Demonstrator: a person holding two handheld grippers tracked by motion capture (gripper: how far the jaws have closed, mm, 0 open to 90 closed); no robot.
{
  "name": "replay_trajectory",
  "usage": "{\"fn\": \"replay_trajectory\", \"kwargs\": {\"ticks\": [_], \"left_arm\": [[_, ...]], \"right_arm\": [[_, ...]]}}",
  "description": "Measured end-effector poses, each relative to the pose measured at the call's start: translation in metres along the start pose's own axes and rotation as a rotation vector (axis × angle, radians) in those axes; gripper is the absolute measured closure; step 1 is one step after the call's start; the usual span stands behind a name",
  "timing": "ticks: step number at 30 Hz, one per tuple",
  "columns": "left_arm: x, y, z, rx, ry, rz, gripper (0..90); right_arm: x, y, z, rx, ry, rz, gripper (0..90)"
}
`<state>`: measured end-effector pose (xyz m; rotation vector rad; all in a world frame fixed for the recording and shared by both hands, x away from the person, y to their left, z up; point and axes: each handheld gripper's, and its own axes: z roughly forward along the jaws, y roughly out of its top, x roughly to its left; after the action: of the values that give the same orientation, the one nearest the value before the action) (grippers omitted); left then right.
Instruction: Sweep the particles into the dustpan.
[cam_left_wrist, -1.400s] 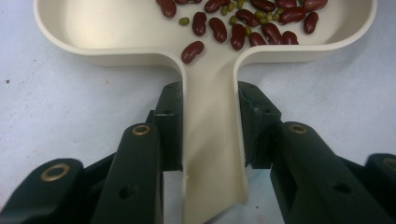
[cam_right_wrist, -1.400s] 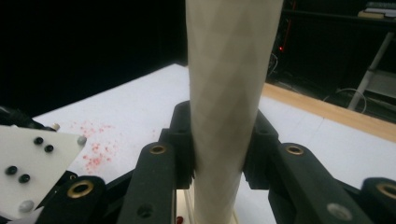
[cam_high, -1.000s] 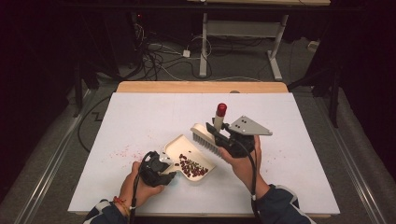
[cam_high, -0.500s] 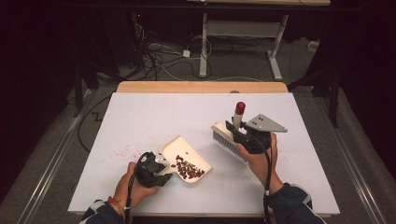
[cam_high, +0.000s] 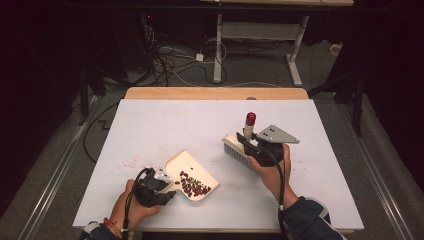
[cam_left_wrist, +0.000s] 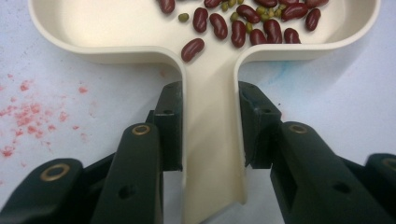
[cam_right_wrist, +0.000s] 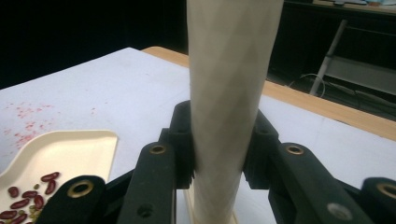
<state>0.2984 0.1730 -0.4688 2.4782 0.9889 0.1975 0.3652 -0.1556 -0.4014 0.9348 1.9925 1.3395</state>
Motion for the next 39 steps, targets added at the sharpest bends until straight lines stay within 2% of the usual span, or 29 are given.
{"fn": "replay_trajectory", "kwargs": {"ticks": [5, 9, 11, 13, 14, 15, 21, 23, 25, 29, 39], "left_arm": [[-0.002, 0.000, 0.002, 0.007, 0.007, 0.000, 63.7], [-0.006, 0.002, 0.003, -0.003, 0.013, 0.004, 63.7], [-0.007, 0.003, 0.003, -0.004, 0.009, 0.004, 63.7], [-0.009, 0.003, 0.004, -0.009, 0.006, 0.003, 63.7], [-0.009, 0.004, 0.004, -0.012, 0.005, 0.003, 63.7], [-0.010, 0.004, 0.004, -0.013, 0.005, 0.003, 63.7], [-0.013, 0.005, 0.005, -0.046, 0.001, -0.025, 63.7], [-0.014, 0.007, 0.006, -0.057, 0.010, -0.035, 63.7], [-0.015, 0.008, 0.009, -0.054, 0.012, -0.033, 63.7], [-0.014, 0.009, 0.010, -0.063, 0.018, -0.045, 63.6], [-0.012, 0.013, 0.013, -0.086, 0.027, -0.076, 63.1]], "right_arm": [[0.013, 0.001, 0.004, -0.012, 0.024, -0.015, 70.3], [0.035, 0.002, 0.015, -0.015, 0.057, -0.076, 70.3], [0.045, 0.002, 0.019, -0.021, 0.083, -0.088, 70.3], [0.049, 0.003, 0.021, -0.023, 0.094, -0.091, 70.3], [0.057, 0.003, 0.024, -0.036, 0.113, -0.089, 70.3], [0.057, 0.003, 0.024, -0.036, 0.113, -0.089, 70.3], [0.081, 0.002, 0.027, -0.037, 0.172, -0.125, 70.2], [0.084, 0.002, 0.026, -0.038, 0.179, -0.131, 70.2], [0.090, 0.002, 0.024, -0.050, 0.208, -0.137, 70.3], [0.099, 0.000, 0.021, -0.044, 0.232, -0.174, 70.1], [0.107, 0.000, 0.017, -0.045, 0.258, -0.176, 70.2]]}}
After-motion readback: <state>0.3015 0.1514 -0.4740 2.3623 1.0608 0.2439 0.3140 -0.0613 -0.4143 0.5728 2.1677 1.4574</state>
